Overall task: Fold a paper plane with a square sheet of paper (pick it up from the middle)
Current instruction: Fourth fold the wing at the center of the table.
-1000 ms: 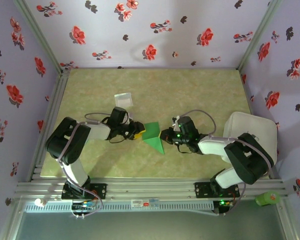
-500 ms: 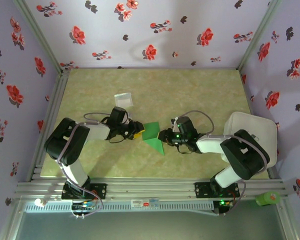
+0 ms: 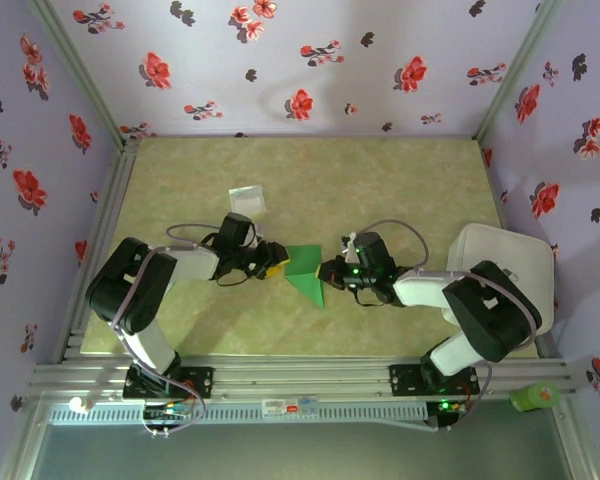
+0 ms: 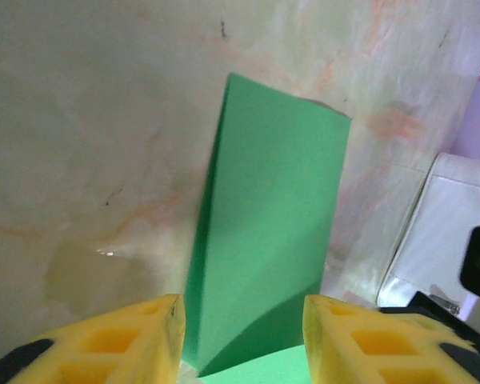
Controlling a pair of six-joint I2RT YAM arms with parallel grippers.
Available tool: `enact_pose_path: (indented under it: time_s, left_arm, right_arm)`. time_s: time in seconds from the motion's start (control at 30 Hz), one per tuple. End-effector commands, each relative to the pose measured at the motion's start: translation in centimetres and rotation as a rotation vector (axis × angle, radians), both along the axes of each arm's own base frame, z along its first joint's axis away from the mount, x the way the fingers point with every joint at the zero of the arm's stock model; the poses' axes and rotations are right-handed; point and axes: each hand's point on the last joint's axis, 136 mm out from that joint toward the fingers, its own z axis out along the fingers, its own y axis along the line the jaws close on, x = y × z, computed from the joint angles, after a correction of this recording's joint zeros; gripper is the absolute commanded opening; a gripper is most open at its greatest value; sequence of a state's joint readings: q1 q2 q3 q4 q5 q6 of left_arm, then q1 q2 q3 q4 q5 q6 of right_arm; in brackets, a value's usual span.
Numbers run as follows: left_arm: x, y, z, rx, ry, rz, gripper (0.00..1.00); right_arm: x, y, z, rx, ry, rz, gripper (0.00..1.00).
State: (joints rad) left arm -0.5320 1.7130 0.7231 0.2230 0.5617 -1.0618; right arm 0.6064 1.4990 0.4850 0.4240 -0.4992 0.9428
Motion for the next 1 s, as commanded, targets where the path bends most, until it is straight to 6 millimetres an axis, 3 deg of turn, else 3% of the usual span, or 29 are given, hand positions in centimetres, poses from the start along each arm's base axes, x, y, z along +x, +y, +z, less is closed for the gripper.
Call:
enact_pose_path:
  time_s: [0.0, 0.27, 0.97]
  left_arm:
    - [-0.1, 0.0, 0.5, 0.004, -0.007, -0.028, 0.44]
    - [0.2, -0.9, 1.1, -0.039, -0.001, -0.046, 0.45]
    - [0.3, -1.3, 0.3, -0.044, 0.037, -0.056, 0.45]
  right_arm:
    - [0.2, 0.0, 1.3, 0.039, -0.052, 0.008, 0.02]
    - [0.3, 0.1, 1.7, 0.065, -0.058, 0.009, 0.02]
    - [0.2, 0.1, 2.2, 0.111, -0.072, 0.002, 0.02]
